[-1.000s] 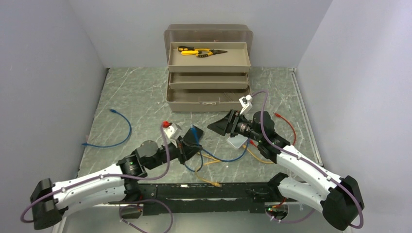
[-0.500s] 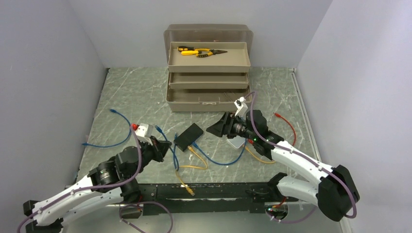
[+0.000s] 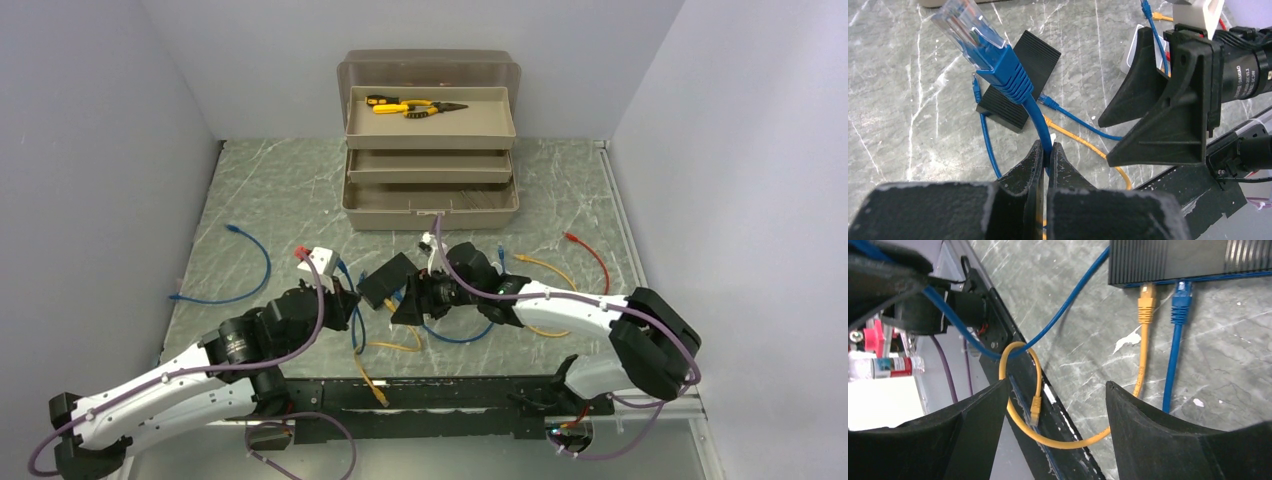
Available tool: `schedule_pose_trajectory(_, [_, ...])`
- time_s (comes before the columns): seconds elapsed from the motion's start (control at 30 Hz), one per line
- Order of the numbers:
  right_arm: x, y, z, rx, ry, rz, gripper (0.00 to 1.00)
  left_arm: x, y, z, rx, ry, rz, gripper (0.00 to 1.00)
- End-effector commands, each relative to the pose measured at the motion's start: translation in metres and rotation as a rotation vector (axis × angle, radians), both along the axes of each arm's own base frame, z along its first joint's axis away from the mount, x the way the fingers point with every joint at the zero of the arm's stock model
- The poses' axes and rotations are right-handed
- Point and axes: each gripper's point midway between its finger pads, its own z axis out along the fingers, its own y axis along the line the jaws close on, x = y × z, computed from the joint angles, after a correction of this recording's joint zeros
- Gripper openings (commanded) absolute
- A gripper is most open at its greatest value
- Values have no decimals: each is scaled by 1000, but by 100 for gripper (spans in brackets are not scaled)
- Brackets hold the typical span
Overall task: Pull the plug from the switch port
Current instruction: Place the connector at the center of the board.
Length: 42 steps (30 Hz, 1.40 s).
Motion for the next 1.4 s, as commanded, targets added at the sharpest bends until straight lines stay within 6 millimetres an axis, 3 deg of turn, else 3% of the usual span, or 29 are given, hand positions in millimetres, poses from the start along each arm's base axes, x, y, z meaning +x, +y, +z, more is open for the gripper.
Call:
schedule_pose_trajectory(0.0, [-15, 7, 29, 95, -168, 143, 73, 0, 1, 6, -10, -28, -10, 0])
schedule_pose_trajectory(0.13, [-34, 11, 16, 11, -242, 257, 70, -1, 6, 11, -26, -47, 0, 0])
schedule_pose_trajectory(0.3, [-58, 25, 2, -30, -251, 364, 58, -1, 9, 12, -34, -50, 8, 0])
schedule_pose_trajectory(0.4, [-61, 30, -7, -58, -248, 379, 49, -2, 9, 11, -30, -46, 7, 0])
schedule_pose_trajectory(0.47, [-60, 32, -10, -73, -252, 375, 40, -2, 10, 11, -31, -46, 5, 0])
schedule_pose_trajectory(0.63, [-45, 27, -7, -103, -290, 276, 0, -2, 11, 9, -27, -47, 9, 0])
schedule_pose_trajectory(0.77, [-25, 11, -1, -125, -343, 139, 0, -3, 13, 3, -15, -35, 12, 0])
schedule_pose_trajectory(1.0, [-14, -28, -7, -200, -405, 21, 0, -3, 19, -3, 9, -19, 38, 0])
schedule_pose_trajectory(1.27, [-4, -74, -16, -242, -382, -183, 0, -4, 27, 0, 0, -29, 52, 0])
schedule_pose_trajectory(1.37, [4, -84, -19, -250, -362, -259, 0, -9, 18, 10, -41, -64, -14, 0])
